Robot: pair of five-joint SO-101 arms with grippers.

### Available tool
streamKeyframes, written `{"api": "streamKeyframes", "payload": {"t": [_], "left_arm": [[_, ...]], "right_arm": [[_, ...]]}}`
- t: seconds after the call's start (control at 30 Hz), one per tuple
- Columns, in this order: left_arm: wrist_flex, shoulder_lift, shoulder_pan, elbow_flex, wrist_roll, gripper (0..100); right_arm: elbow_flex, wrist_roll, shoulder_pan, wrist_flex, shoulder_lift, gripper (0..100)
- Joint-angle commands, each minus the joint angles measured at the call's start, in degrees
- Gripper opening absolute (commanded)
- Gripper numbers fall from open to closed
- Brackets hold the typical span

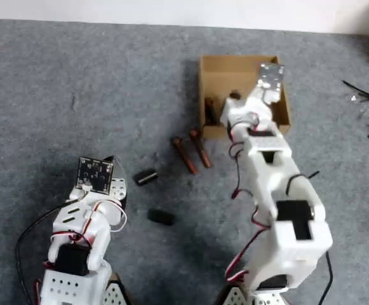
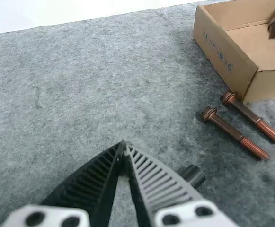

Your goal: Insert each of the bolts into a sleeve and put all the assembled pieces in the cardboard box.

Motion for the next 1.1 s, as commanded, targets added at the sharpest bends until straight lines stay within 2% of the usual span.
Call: {"api": "streamKeyframes", "payload": {"t": [0.0,0.4,0.53,0.77,0.93,1.07], "left_arm": [[-0.09,-0.40,-0.04,1.10,-0.35,1],[-0.09,-0.40,-0.04,1.10,-0.35,1],[-0.09,-0.40,-0.04,1.10,-0.35,1],[-0.09,-0.40,-0.04,1.10,-0.35,1],[-0.09,-0.40,-0.04,1.10,-0.35,1],[-0.09,-0.40,-0.04,1.10,-0.35,1]], "right_arm": [[-5.05,-2.20,3.38,-2.24,1.45,0.5],[-5.05,-1.93,2.77,-2.42,2.15,0.8],[-5.05,0.79,1.98,-2.33,2.15,1.2],[-4.79,6.68,-1.45,-2.15,1.98,19.3],[-1.71,6.33,-1.36,-2.07,-1.10,20.4],[5.67,6.59,-1.98,-2.07,-10.07,20.4]]}}
